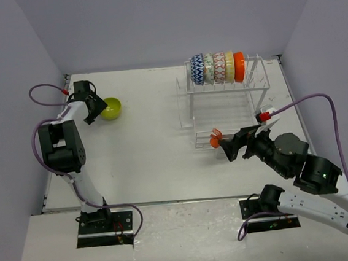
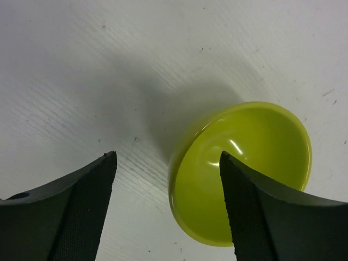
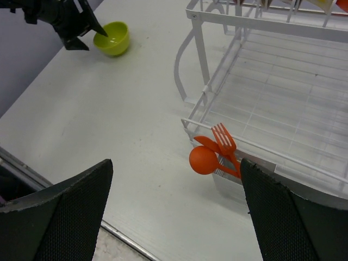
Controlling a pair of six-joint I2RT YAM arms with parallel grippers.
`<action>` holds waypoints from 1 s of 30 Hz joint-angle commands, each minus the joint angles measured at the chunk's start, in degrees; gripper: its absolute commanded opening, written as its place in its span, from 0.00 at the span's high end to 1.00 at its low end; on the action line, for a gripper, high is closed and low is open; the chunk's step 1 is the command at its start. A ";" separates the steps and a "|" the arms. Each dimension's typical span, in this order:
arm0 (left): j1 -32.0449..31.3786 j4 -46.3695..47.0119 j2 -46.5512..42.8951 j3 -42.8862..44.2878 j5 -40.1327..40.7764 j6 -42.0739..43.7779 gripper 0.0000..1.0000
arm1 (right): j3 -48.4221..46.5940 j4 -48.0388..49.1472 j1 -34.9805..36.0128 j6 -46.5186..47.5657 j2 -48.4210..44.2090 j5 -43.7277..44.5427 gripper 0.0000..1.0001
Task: Unload the bowls from the dish rack
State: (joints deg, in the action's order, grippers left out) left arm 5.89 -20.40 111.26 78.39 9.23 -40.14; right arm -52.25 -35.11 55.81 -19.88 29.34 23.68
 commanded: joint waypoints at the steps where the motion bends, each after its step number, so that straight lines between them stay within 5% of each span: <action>1: 0.17 2.04 -4.55 -0.61 1.75 -1.34 0.22 | -0.48 2.68 -3.94 0.18 1.50 -2.21 0.01; 6: 0.26 -3.83 -13.50 1.83 1.84 -2.49 0.00 | -3.63 7.77 -23.26 1.95 5.01 -19.52 0.01; 9: 0.00 -7.20 -26.37 -0.06 -1.75 -2.14 0.00 | -10.92 8.75 -33.81 2.30 12.30 -30.78 0.01; 12: -2.54 4.92 -44.16 -13.06 -12.91 4.43 0.00 | -18.40 8.57 -43.92 0.64 18.98 -43.95 0.01; 18: -8.44 -3.57 -65.89 -24.67 -14.94 15.85 0.00 | -26.58 9.80 -61.93 -3.49 30.58 -59.16 0.03; 25: -15.11 -2.36 -85.23 -35.12 -5.67 19.13 0.00 | -23.86 15.33 -67.23 -2.80 33.23 -65.16 0.05; 30: -16.70 -4.56 -83.67 -35.58 -3.87 19.14 0.00 | -18.97 24.35 -70.30 -8.06 36.22 -72.01 0.08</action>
State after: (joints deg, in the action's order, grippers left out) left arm -10.04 -24.77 26.39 43.00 3.07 -23.20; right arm -74.35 -19.20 -12.69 -24.40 64.86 -41.39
